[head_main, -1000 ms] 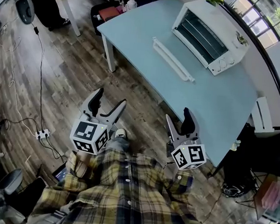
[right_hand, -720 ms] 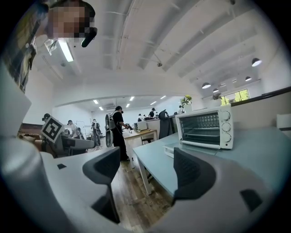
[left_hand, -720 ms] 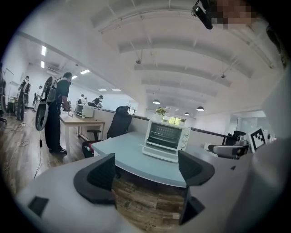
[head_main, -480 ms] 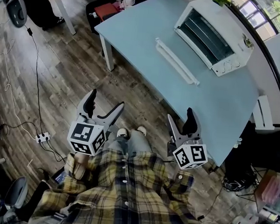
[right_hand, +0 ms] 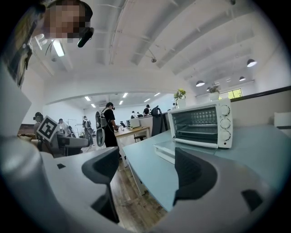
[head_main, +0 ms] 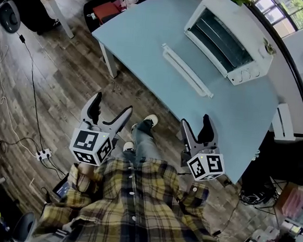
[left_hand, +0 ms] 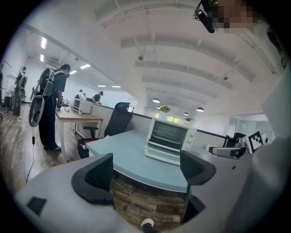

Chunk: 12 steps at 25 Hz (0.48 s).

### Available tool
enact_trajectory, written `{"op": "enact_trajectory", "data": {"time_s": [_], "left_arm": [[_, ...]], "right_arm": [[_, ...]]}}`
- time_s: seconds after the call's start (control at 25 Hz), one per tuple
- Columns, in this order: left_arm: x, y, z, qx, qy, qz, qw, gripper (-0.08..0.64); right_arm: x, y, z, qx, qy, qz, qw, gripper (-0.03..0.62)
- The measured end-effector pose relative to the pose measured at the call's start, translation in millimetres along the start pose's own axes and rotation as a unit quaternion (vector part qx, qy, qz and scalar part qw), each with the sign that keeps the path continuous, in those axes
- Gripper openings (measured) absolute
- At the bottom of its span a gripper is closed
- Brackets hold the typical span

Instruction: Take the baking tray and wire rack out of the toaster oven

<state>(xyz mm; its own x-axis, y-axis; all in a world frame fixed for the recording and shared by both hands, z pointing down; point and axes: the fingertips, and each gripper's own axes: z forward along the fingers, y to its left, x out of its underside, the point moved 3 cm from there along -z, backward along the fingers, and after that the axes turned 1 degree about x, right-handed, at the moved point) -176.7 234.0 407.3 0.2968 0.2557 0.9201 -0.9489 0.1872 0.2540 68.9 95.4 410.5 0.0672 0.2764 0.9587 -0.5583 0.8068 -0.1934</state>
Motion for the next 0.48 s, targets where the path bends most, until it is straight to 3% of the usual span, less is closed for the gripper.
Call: {"op": "enact_trajectory", "data": {"time_s": [0.28,0.48], "left_arm": [[-53.4,18.5,60.8,0.01,-0.022,0.017,0.9996,0.451],[-79.3,9.5,128.5,0.05,-0.016,0.02,0.9984,0.448]], "right_arm": [[-34.4,-30.8,56.3,0.009,-0.018,0.01,1.0,0.362],[-55.1,-73.3,76.0,0.048,-0.026,0.017,0.998,0.362]]}}
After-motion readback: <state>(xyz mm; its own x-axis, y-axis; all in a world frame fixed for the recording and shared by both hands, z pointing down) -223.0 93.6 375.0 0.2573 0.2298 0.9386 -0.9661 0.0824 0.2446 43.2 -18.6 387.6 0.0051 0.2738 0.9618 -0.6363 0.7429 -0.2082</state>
